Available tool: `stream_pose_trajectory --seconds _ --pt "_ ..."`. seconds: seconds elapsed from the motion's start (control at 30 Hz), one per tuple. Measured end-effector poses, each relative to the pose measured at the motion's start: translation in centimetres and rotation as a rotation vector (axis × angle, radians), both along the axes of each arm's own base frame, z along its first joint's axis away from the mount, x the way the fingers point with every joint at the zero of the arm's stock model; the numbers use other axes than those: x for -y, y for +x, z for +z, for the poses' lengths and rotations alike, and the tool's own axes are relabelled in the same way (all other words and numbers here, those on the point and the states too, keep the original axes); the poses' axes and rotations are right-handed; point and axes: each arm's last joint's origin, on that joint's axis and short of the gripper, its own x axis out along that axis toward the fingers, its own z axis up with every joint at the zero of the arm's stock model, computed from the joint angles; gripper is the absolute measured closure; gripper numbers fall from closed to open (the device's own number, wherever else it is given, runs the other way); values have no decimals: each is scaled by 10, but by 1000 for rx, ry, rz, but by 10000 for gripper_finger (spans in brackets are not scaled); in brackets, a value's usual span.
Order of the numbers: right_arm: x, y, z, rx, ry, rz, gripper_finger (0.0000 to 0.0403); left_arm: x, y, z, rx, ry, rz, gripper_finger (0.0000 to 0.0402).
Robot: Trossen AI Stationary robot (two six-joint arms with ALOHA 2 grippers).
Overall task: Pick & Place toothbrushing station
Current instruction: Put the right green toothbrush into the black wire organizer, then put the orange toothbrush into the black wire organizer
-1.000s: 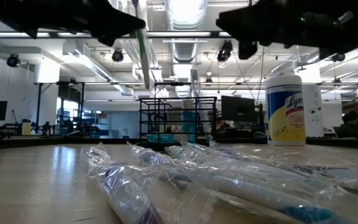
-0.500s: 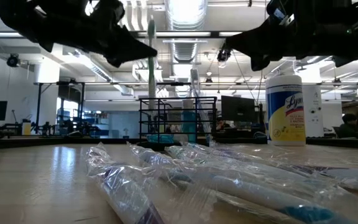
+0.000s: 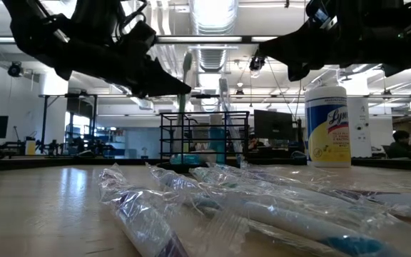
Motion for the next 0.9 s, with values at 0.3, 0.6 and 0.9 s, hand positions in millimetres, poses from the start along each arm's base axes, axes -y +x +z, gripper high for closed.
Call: stream_pose_trajectory --seconds 0.3,0.6,0.9 --pt "0 0 0 -1 3 0 390 -2 6 -13 9 -84 79 380" --pt "0 0 0 -2 4 0 390 -3 4 -9 21 -111 103 329" --pt "0 0 0 -3 5 0 390 -2 -4 3 17 -142 62 235"
